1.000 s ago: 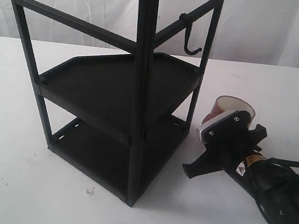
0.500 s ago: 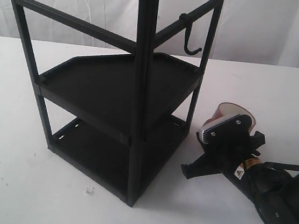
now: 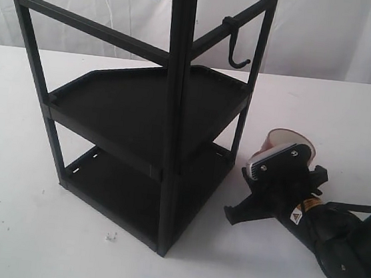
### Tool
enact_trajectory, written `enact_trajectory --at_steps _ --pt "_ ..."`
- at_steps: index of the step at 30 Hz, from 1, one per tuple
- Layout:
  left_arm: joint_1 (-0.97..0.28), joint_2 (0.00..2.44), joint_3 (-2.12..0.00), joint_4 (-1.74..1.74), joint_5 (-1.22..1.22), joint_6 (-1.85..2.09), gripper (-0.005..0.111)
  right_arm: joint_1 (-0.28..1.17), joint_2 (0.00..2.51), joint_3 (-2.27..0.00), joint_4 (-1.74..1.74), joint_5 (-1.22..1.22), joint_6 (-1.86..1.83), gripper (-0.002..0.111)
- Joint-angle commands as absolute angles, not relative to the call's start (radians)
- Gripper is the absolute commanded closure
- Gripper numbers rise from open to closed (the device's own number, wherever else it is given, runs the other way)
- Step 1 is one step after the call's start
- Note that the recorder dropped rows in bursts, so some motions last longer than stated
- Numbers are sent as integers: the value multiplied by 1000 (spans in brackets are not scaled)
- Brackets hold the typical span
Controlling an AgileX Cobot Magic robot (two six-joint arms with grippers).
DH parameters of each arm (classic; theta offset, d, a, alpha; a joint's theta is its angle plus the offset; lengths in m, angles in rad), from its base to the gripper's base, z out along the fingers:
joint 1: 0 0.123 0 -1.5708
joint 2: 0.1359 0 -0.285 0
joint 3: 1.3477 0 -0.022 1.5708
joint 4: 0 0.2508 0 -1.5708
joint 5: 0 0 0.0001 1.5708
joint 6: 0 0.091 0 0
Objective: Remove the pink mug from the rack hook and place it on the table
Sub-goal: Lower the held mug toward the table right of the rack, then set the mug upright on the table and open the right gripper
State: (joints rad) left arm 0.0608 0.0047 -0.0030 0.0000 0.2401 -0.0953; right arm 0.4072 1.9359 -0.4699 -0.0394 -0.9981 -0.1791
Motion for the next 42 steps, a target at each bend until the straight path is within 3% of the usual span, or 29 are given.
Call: enact_trajectory --at_steps 1,10,13,20,25,32,36,42 --pt "56 0 0 0 247 -97 107 408 1938 -467 -41 -997 -170 88" --pt "56 0 0 0 247 -97 107 408 1929 -465 -41 -994 -153 80" --pt "56 0 0 0 247 -97 107 408 1898 -457 -47 -972 47 80" --pt "56 0 0 0 247 -97 107 408 1713 -427 -62 -655 315 82" --pt "56 0 0 0 247 -97 107 408 1519 -427 -67 -422 315 90" --pt "56 0 0 0 247 -97 107 408 1180 -446 -67 -366 288 108" --pt "56 0 0 0 247 -97 107 373 1090 -587 -67 -49 115 108" --pt "56 0 0 0 247 -97 107 114 1242 -873 -82 519 48 108"
